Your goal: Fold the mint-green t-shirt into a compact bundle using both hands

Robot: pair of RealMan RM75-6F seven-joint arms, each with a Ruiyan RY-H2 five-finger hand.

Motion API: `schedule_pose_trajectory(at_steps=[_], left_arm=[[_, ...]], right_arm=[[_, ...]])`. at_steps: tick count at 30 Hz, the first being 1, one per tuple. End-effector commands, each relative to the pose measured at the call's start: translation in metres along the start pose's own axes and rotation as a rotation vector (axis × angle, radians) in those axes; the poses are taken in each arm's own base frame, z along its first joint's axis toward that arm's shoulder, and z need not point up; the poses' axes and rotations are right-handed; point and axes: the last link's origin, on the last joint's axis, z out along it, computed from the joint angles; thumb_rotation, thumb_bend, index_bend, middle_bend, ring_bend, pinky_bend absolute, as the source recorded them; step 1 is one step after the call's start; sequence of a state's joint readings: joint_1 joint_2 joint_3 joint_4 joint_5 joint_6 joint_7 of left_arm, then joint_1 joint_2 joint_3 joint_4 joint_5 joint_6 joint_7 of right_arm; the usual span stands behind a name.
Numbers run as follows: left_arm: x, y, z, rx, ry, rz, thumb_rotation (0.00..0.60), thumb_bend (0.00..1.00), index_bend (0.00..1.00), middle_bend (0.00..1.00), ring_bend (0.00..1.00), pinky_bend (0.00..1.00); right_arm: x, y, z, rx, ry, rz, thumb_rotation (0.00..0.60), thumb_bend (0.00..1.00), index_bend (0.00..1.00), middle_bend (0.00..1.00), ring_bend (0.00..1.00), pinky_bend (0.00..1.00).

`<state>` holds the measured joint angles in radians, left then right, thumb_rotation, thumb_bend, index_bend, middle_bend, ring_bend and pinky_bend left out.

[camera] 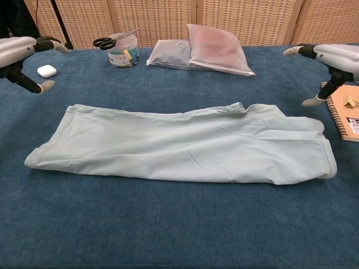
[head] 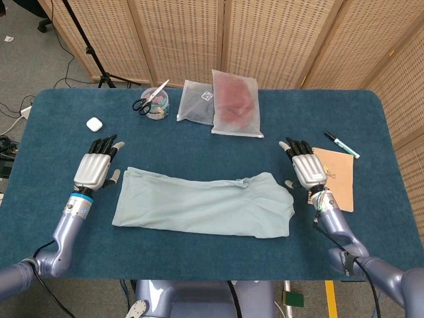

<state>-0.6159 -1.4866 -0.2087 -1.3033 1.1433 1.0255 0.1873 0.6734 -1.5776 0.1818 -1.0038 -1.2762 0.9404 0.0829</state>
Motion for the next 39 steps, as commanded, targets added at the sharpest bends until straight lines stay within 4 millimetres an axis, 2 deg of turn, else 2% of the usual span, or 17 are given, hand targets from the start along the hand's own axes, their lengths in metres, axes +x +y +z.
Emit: schedule_pose_trajectory(at_steps=[1, 8, 12, 15, 17, 22, 29, 39], left_arm=[[0.003, -0.005, -0.006, 0.0, 0.007, -0.001, 0.6, 0.43, 0.0, 0.0, 0.0, 0.0], [0.003, -0.021, -0.015, 0.018, -0.01, 0.013, 0.6, 0.42, 0.0, 0.0, 0.0, 0.0], [-0.002, -0.026, -0.016, 0.026, -0.045, 0.011, 0.6, 0.41, 0.0, 0.0, 0.0, 0.0], [-0.006, -0.028, -0.013, 0.03, -0.069, 0.012, 0.6, 0.41, 0.0, 0.0, 0.0, 0.0], [-0.013, -0.025, -0.006, 0.03, -0.105, 0.028, 0.6, 0.41, 0.0, 0.0, 0.0, 0.0], [-0.025, -0.017, 0.005, 0.031, -0.14, 0.04, 0.6, 0.41, 0.0, 0.0, 0.0, 0.0], [-0.033, -0.004, 0.015, 0.03, -0.15, 0.05, 0.6, 0.41, 0.05, 0.0, 0.0, 0.0], [-0.041, 0.008, 0.026, 0.042, -0.17, 0.047, 0.6, 0.41, 0.23, 0.0, 0.0, 0.0]], right_arm=[[0.02, 0.008, -0.021, -0.005, 0.085, -0.007, 0.6, 0.1, 0.0, 0.0, 0.0, 0.0], [0.041, 0.016, -0.074, 0.032, 0.143, 0.0, 0.6, 0.1, 0.0, 0.0, 0.0, 0.0], [0.047, 0.02, -0.103, 0.043, 0.148, 0.006, 0.6, 0.1, 0.0, 0.0, 0.0, 0.0], [0.048, 0.023, -0.126, 0.047, 0.143, 0.007, 0.6, 0.1, 0.0, 0.0, 0.0, 0.0], [0.046, 0.029, -0.151, 0.036, 0.135, 0.006, 0.6, 0.1, 0.0, 0.0, 0.0, 0.0], [0.043, 0.035, -0.176, 0.02, 0.176, -0.037, 0.6, 0.1, 0.0, 0.0, 0.0, 0.0], [0.041, 0.036, -0.185, 0.031, 0.247, -0.106, 0.6, 0.1, 0.0, 0.0, 0.0, 0.0], [0.042, 0.037, -0.186, 0.039, 0.244, -0.084, 0.6, 0.09, 0.0, 0.0, 0.0, 0.0]])
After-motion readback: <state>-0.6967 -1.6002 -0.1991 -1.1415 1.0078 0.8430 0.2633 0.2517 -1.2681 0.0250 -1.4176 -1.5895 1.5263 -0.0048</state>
